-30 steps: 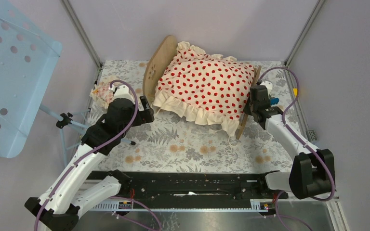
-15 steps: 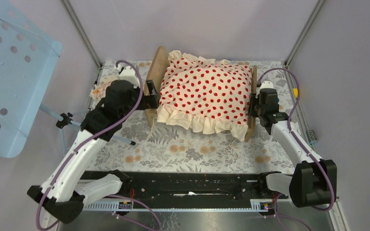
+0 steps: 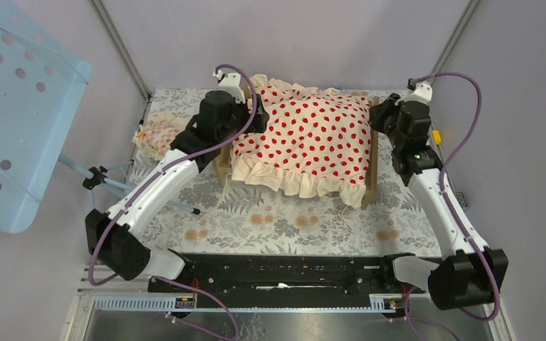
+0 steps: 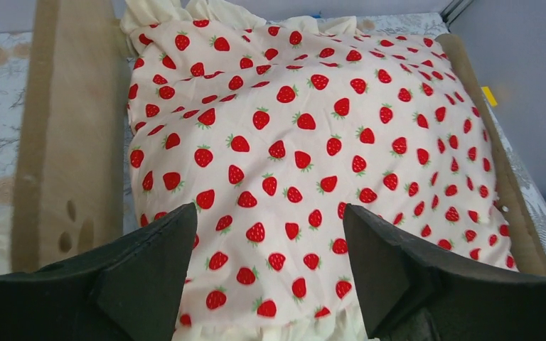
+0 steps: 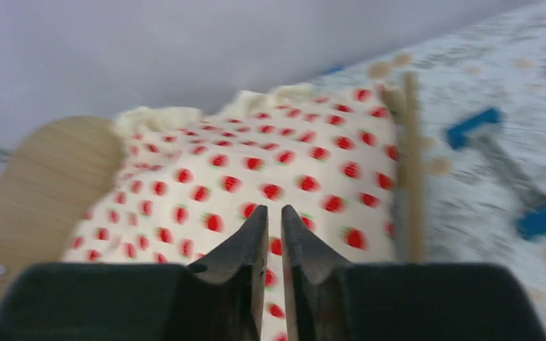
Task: Set up the pet bed
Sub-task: Adjust the mattress on the bed frame, then pick up the pillow at the center of the board.
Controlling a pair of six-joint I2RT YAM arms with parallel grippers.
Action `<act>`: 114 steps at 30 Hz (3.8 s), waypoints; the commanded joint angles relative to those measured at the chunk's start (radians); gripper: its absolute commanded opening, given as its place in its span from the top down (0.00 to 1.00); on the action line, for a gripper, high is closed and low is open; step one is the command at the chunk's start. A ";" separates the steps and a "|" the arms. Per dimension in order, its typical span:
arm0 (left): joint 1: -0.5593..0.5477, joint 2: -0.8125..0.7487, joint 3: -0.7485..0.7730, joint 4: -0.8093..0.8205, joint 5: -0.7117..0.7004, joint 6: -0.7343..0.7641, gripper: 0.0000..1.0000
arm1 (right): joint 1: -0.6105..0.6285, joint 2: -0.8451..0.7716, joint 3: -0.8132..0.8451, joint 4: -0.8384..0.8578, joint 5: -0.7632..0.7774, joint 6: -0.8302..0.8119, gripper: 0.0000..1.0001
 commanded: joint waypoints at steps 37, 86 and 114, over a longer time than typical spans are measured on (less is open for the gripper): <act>-0.043 0.524 -0.080 0.649 0.060 -0.069 0.30 | 0.324 0.383 -0.050 0.560 0.088 0.348 0.78; 0.429 0.054 0.112 -0.006 -0.207 -0.166 0.05 | 0.197 0.047 -0.148 0.368 0.069 0.131 0.52; 0.684 0.737 0.350 -0.263 -0.390 -0.384 0.01 | 0.197 0.056 -0.283 0.317 0.007 0.169 0.47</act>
